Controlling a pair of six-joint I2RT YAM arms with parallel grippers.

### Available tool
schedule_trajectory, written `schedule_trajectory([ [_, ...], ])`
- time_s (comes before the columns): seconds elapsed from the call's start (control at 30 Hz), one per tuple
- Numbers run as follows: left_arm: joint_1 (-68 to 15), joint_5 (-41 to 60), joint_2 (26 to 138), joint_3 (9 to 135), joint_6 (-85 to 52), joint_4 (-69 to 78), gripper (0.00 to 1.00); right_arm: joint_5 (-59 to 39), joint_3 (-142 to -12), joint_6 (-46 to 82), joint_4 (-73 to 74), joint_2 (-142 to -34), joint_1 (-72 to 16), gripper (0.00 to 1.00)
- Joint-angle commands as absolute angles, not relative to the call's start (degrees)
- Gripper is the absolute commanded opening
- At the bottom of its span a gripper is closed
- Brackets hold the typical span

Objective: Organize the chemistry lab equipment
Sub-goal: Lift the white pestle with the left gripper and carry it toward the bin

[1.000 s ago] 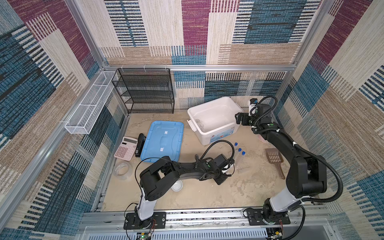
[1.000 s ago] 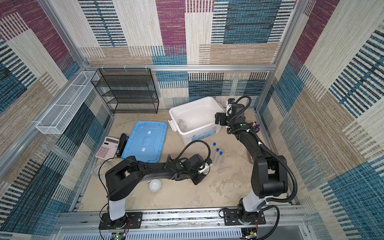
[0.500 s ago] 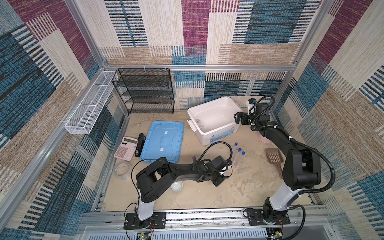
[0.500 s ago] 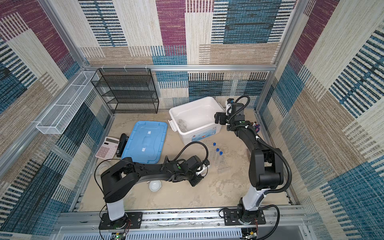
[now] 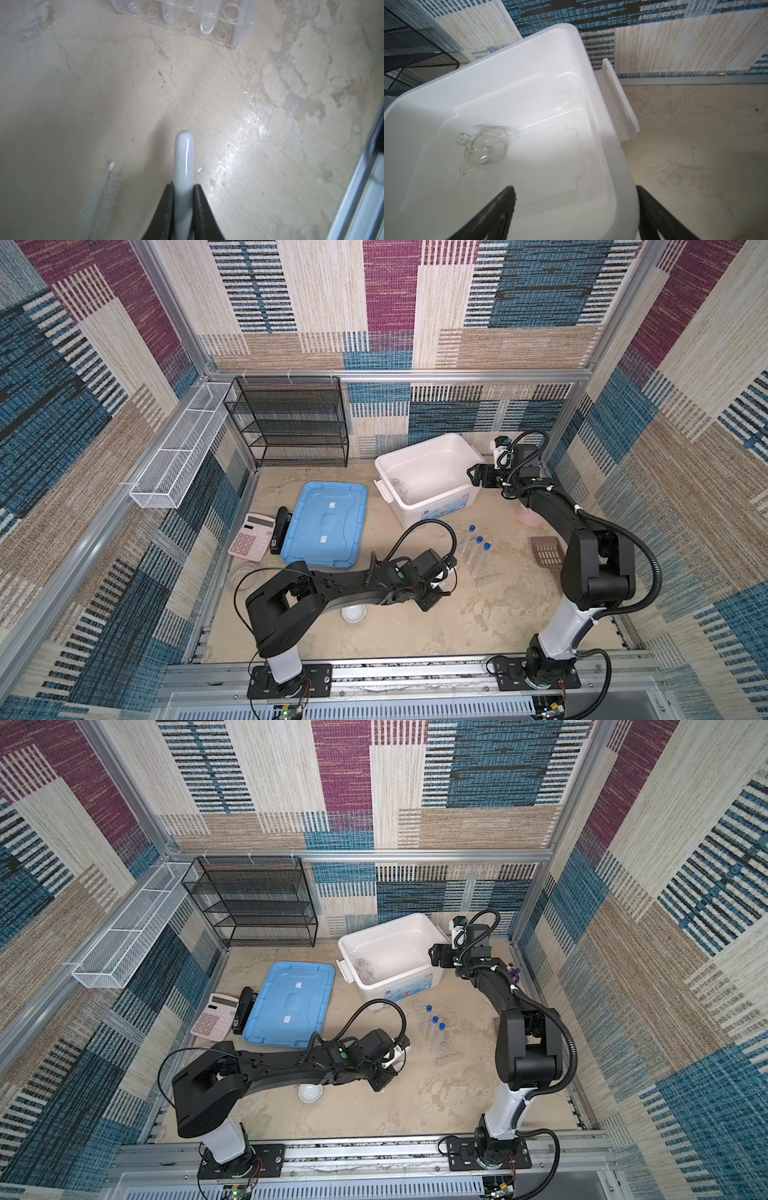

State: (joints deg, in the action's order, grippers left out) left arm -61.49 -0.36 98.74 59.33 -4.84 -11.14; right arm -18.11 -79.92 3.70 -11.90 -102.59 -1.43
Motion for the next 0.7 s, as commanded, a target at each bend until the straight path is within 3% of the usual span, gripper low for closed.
schedule_trajectory([
  [0.0,-61.15,-2.60,96.39,58.63,-6.14,-10.49,0.09,-21.20,-81.03,2.38,-12.52,-103.01,-1.47,0.84],
  [0.33,-59.15,-5.32,87.73,57.13,-6.86,-12.45,0.08,-24.85,-80.53,1.57,-14.38,-101.67,-1.49,0.70],
  [0.67,-54.12,-7.53,78.17,58.76,-5.78,-17.40,0.07,-26.59,-77.08,2.60,-16.46,-98.87,-1.49,0.64],
])
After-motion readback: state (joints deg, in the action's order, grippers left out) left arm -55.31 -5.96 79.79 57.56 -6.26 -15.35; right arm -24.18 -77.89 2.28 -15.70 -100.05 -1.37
